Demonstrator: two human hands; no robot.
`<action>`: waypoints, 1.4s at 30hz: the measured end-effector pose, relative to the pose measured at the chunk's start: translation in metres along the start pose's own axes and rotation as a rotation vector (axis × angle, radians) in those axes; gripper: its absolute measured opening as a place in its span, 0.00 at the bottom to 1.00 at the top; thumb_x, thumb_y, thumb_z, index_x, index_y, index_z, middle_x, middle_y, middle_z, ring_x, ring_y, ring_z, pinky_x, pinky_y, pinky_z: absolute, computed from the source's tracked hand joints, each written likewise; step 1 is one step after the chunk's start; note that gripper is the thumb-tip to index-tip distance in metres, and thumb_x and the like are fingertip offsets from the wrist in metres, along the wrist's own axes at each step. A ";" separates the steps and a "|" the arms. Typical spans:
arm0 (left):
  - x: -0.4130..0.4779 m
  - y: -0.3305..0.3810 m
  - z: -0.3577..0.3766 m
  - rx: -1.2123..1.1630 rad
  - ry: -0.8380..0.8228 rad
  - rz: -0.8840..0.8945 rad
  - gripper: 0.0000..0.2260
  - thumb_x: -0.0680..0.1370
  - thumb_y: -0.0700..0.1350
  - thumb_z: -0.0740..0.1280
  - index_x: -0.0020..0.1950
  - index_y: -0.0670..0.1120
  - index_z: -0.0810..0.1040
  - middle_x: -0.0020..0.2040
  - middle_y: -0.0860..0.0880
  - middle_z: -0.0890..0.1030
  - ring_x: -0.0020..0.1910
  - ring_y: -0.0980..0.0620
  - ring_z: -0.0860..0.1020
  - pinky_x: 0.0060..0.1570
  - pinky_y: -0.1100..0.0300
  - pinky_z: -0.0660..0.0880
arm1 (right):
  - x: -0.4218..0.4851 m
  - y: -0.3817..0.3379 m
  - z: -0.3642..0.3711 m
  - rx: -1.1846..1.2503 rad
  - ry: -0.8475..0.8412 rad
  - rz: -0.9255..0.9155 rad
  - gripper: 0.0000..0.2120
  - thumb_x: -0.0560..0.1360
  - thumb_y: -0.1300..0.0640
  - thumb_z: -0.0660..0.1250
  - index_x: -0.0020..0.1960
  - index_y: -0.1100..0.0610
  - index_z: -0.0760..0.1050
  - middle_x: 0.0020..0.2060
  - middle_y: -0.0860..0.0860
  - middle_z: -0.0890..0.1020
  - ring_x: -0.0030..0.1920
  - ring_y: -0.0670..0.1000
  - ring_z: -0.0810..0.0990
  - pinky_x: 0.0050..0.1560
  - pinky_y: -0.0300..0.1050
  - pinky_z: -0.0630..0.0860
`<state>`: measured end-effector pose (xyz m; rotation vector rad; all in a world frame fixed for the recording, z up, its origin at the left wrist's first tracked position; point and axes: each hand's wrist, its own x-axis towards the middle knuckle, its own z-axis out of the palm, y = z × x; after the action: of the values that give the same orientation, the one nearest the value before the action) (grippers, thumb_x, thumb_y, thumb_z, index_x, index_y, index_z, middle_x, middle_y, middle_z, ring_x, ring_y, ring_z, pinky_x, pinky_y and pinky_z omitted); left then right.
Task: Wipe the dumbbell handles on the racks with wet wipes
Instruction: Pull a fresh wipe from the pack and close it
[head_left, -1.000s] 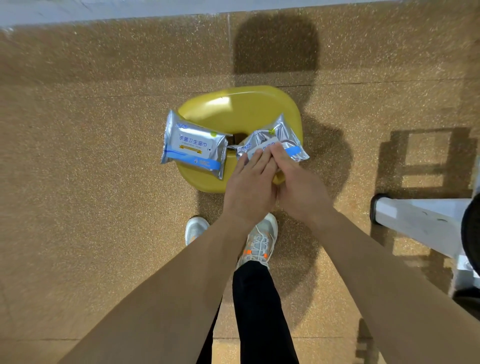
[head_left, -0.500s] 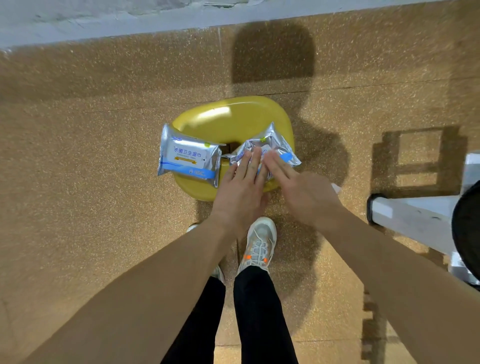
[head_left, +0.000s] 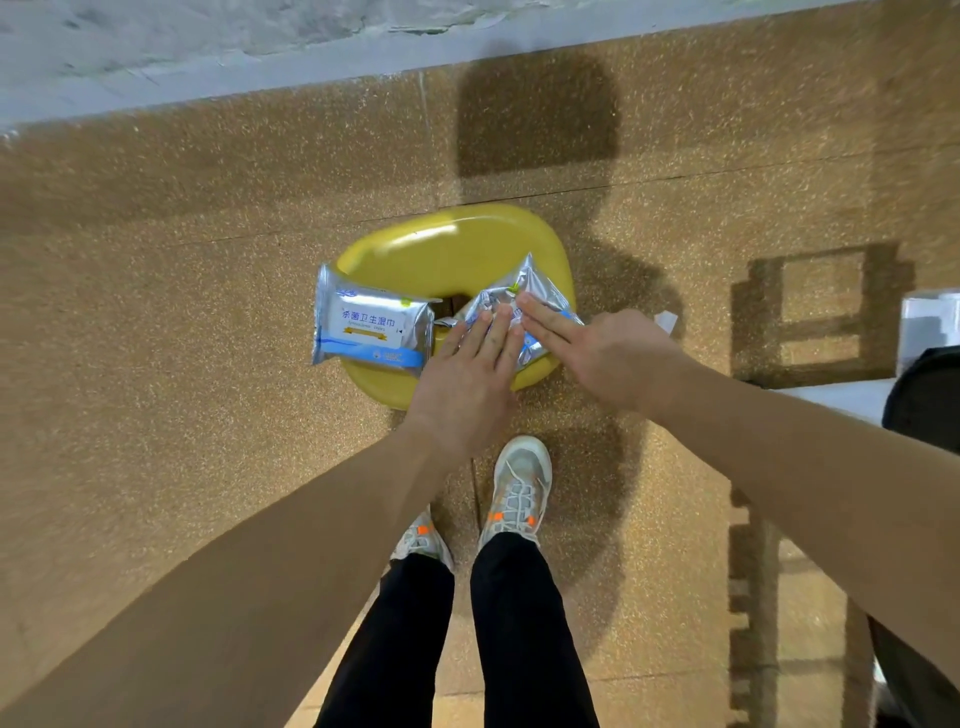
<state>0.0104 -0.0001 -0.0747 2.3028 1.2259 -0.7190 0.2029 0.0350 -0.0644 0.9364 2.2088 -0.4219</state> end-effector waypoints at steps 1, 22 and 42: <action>0.001 0.000 -0.001 0.003 -0.010 -0.003 0.34 0.84 0.56 0.54 0.83 0.43 0.43 0.82 0.42 0.41 0.82 0.45 0.44 0.78 0.47 0.40 | 0.000 -0.001 -0.003 -0.008 -0.018 -0.003 0.36 0.83 0.62 0.52 0.81 0.52 0.32 0.78 0.48 0.28 0.35 0.52 0.76 0.28 0.46 0.67; -0.124 0.087 -0.127 -1.233 -0.291 -0.221 0.17 0.80 0.60 0.62 0.45 0.52 0.85 0.43 0.51 0.83 0.47 0.47 0.81 0.51 0.51 0.74 | -0.154 -0.129 -0.044 2.213 0.676 1.182 0.10 0.78 0.66 0.66 0.51 0.52 0.81 0.51 0.58 0.83 0.50 0.55 0.82 0.55 0.52 0.78; -0.377 0.311 -0.291 -0.894 -0.300 0.273 0.05 0.80 0.40 0.68 0.56 0.45 0.77 0.46 0.50 0.80 0.41 0.56 0.77 0.34 0.69 0.74 | -0.563 -0.261 -0.128 2.438 1.345 1.509 0.10 0.78 0.65 0.68 0.57 0.55 0.81 0.49 0.51 0.83 0.53 0.54 0.81 0.59 0.54 0.80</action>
<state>0.1650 -0.2234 0.4248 1.5043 0.8229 -0.2964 0.2348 -0.3593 0.4303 -1.7300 0.3780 0.7878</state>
